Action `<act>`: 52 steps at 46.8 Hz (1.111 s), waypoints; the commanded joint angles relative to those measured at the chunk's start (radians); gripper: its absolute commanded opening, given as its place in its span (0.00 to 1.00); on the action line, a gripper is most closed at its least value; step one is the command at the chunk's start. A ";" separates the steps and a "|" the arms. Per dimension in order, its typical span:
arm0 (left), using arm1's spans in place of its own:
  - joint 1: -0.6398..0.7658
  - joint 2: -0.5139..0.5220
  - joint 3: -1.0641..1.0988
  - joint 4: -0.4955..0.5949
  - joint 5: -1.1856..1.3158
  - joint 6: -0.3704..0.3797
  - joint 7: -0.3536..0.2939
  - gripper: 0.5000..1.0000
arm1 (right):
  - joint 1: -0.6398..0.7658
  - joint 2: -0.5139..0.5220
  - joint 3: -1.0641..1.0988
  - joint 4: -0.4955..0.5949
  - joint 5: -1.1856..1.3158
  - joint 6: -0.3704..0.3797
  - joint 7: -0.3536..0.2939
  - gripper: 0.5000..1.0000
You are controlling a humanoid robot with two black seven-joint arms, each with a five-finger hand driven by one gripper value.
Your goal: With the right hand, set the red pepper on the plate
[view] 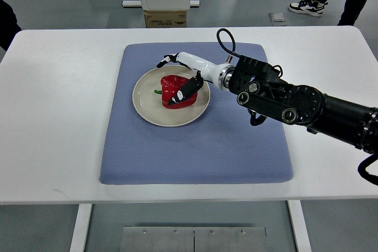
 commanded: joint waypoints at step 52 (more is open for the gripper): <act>0.000 0.000 0.000 0.000 -0.001 0.000 0.000 1.00 | -0.395 -0.177 0.789 0.039 0.148 -0.131 -0.006 0.99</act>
